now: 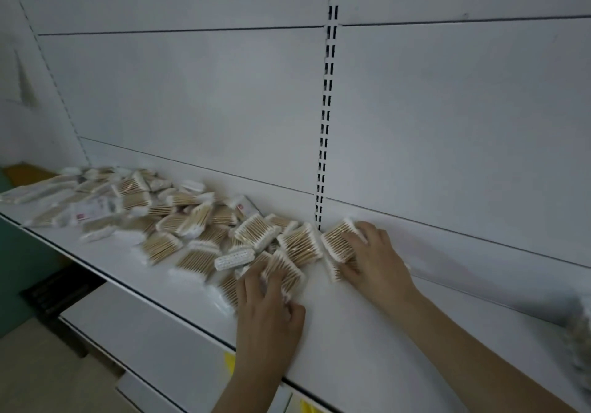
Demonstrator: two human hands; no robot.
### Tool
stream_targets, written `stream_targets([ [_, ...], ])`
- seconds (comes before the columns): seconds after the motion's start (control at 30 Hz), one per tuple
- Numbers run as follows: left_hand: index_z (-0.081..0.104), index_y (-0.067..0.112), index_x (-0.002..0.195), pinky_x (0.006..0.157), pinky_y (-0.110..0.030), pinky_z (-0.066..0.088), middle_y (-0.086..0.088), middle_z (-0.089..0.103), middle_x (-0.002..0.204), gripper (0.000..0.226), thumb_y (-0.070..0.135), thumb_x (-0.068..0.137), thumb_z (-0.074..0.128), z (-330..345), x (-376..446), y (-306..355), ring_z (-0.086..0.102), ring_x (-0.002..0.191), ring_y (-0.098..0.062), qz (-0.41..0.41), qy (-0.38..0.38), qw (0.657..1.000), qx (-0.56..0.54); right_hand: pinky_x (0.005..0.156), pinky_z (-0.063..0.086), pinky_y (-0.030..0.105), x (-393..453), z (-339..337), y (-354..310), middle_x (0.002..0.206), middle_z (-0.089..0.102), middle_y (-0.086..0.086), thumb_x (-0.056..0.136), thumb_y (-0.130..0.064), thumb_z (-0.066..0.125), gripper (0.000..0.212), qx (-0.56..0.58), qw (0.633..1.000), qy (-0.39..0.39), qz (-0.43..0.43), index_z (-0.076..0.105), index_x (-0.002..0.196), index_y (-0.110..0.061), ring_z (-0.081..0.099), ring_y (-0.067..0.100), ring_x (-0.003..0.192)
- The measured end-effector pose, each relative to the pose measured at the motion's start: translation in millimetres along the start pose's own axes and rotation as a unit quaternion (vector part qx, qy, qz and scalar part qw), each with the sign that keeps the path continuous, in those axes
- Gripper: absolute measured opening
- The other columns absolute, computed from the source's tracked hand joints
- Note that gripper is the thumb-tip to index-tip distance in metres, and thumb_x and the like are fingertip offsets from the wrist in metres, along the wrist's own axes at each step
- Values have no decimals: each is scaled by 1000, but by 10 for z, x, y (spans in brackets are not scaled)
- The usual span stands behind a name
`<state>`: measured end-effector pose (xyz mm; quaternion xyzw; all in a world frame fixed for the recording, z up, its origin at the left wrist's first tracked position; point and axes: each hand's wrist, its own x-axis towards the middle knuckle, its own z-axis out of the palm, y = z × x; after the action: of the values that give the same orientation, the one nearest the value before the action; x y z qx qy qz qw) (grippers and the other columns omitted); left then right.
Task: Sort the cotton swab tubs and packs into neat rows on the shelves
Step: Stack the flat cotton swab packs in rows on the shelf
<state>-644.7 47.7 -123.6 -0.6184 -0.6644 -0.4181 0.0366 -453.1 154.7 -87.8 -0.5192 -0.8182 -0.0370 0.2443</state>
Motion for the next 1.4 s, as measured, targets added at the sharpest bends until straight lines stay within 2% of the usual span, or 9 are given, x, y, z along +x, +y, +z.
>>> stream_targets([
  [0.07, 61, 15, 117, 92, -42, 48, -8, 42, 136, 55, 8, 64, 77, -6, -11, 4, 45, 114, -29, 4, 11, 1000, -29, 96, 47, 41, 22, 12, -47, 137, 45, 8, 79, -68, 51, 76, 7, 999, 2, 39, 52, 135, -16, 45, 31, 118],
  [0.2, 59, 24, 119, 88, -36, 51, 4, 34, 141, 51, 11, 73, 77, -23, -10, 25, 40, 118, -10, -25, 25, 995, -93, 93, 45, 40, 73, 75, -137, 133, 45, 9, 72, -66, 69, 90, 5, 993, -32, 111, 41, 140, -13, 48, 32, 115],
  [0.37, 64, 27, 115, 85, -18, 45, 19, 30, 135, 47, 9, 75, 79, -46, 19, 18, 54, 109, -15, -54, 37, 988, -137, 92, 42, 38, 44, 81, -190, 128, 46, 10, 79, -45, 70, 76, 77, 987, -37, 136, 36, 141, -17, 49, 33, 112],
  [0.5, 67, 24, 114, 85, 4, 33, 7, 36, 137, 47, 11, 72, 86, -87, 75, 65, 42, 113, 13, -47, 38, 982, -182, 89, 43, 32, -22, -117, -147, 118, 59, 3, 82, -54, 47, 59, 188, 972, -22, 141, 51, 133, -25, 56, 24, 107],
  [0.7, 47, 43, 131, 98, -5, 38, 11, 23, 148, 79, 18, 69, 89, -80, 250, 271, 36, 131, 5, 36, -44, 972, -226, 57, 41, 16, -211, -539, 97, 75, 63, -1, 100, -40, 50, 20, 318, 927, 34, 198, 61, 92, -27, 54, 1, 60],
  [0.87, 62, 40, 112, 85, -9, 49, 18, 49, 125, 63, -9, 76, 76, 78, 357, 535, 56, 108, 6, 46, -65, 961, -263, 74, 61, 42, -407, -896, 365, 91, 72, 8, 92, -45, 64, 32, 397, 882, 59, 247, 66, 99, -14, 72, 20, 81],
  [1.07, 63, 42, 93, 57, -11, 41, 17, 58, 67, 28, 23, 81, 80, 245, 311, 1060, 57, 60, -9, 76, -166, 935, -303, 71, 51, 15, -818, -1491, 693, 95, 71, -11, 95, -34, 62, 11, 281, 924, 122, 228, 68, 100, -26, 65, 0, 83],
  [1.33, 66, 33, 82, 55, -12, 39, 16, 62, 76, 20, 29, 75, 85, 545, 141, 1807, 56, 61, -8, 148, -264, 882, -361, 64, 58, 24, -1540, -2292, 972, 102, 72, -1, 91, -14, 69, 28, 254, 895, 203, 305, 55, 105, -33, 70, 13, 83],
  [1.4, 65, 35, 79, 57, -11, 40, 16, 62, 82, 22, 28, 75, 85, 597, 75, 1966, 59, 68, -7, 162, -283, 865, -381, 68, 61, 41, -1744, -2443, 1008, 109, 69, -4, 90, -15, 70, 27, 232, 893, 195, 332, 55, 104, -33, 73, 11, 81],
])
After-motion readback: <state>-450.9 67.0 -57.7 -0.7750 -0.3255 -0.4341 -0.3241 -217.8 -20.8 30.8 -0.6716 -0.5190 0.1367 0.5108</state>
